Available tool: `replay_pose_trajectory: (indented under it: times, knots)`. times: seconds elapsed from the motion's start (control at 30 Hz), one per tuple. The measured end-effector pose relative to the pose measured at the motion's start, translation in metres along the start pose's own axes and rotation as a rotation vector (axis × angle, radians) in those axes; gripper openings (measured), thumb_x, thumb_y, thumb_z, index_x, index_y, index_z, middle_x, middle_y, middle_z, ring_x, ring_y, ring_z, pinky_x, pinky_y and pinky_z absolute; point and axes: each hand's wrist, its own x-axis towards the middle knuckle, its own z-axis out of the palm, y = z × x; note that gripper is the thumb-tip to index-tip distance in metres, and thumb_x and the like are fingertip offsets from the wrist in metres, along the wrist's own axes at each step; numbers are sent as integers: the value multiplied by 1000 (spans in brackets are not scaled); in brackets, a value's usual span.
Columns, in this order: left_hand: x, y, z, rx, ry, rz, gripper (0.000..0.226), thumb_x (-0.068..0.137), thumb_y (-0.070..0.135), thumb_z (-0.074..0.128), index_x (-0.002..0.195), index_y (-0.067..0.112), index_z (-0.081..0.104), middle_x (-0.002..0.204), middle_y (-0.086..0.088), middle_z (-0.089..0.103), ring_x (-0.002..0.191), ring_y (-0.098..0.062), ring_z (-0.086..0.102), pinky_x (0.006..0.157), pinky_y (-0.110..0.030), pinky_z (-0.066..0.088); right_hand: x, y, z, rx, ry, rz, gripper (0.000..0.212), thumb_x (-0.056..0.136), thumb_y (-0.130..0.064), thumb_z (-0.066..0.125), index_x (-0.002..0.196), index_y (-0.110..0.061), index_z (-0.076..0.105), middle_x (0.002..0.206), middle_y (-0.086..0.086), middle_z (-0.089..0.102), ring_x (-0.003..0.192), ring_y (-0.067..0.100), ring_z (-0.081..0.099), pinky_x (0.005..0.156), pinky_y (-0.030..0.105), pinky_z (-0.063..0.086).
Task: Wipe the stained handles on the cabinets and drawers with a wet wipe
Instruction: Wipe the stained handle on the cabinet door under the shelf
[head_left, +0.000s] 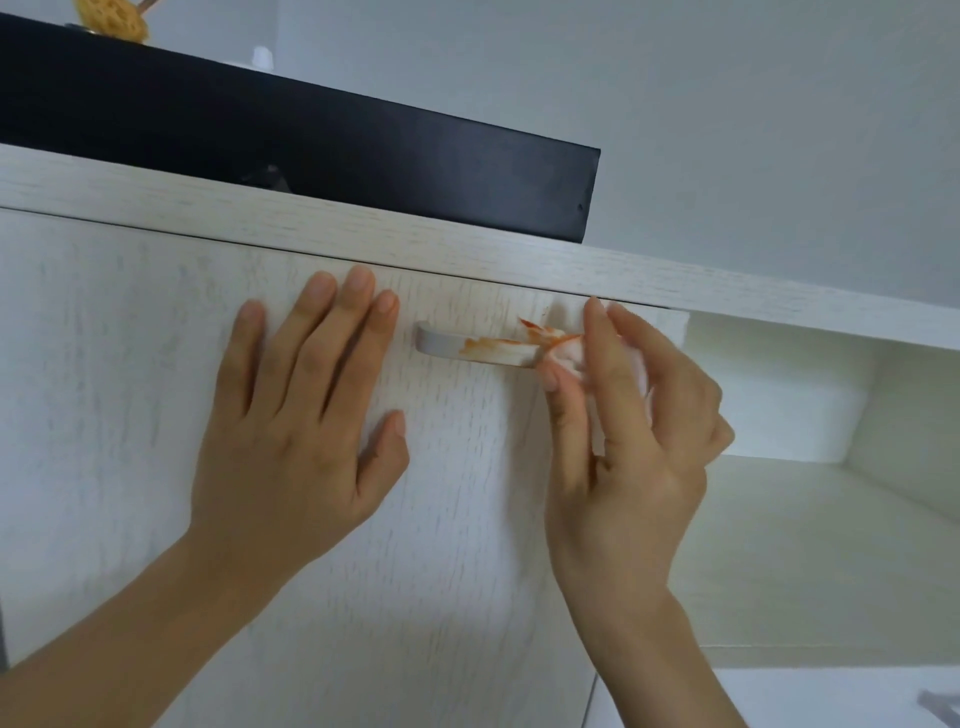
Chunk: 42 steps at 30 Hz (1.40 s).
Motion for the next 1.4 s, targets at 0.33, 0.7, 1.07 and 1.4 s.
replay_pose_trajectory:
  times: [0.33,0.7,1.07,1.4]
  knots:
    - [-1,-1,1,-5,-2,0,59,97,32,33,147,4,22,151,-17,25,141,-32,22,116,-51,15,1,-1,5,155,160,-15,14,88,-10,67,101,-9,71,97,1,67,89,10,62,92,47,47]
    - [-1,0,-1,-10,-17,-5,59,97,32,34,147,4,22,151,-16,23,141,-32,22,116,-51,15,-1,19,-5,174,-66,-204,29,91,4,57,117,-8,59,115,1,62,107,18,62,108,42,40]
    - [-1,0,-1,-17,-23,-7,58,97,33,33,147,4,23,151,-16,25,140,-32,22,116,-50,15,15,6,-6,196,-90,-214,13,88,-13,67,100,-11,72,97,-4,68,90,17,59,79,25,49]
    - [1,0,-3,-22,-32,-7,58,97,33,32,146,4,24,150,-17,26,140,-32,23,115,-50,15,28,-5,-12,255,-238,-130,12,88,-15,66,97,-13,73,91,-3,68,86,13,56,78,9,40]
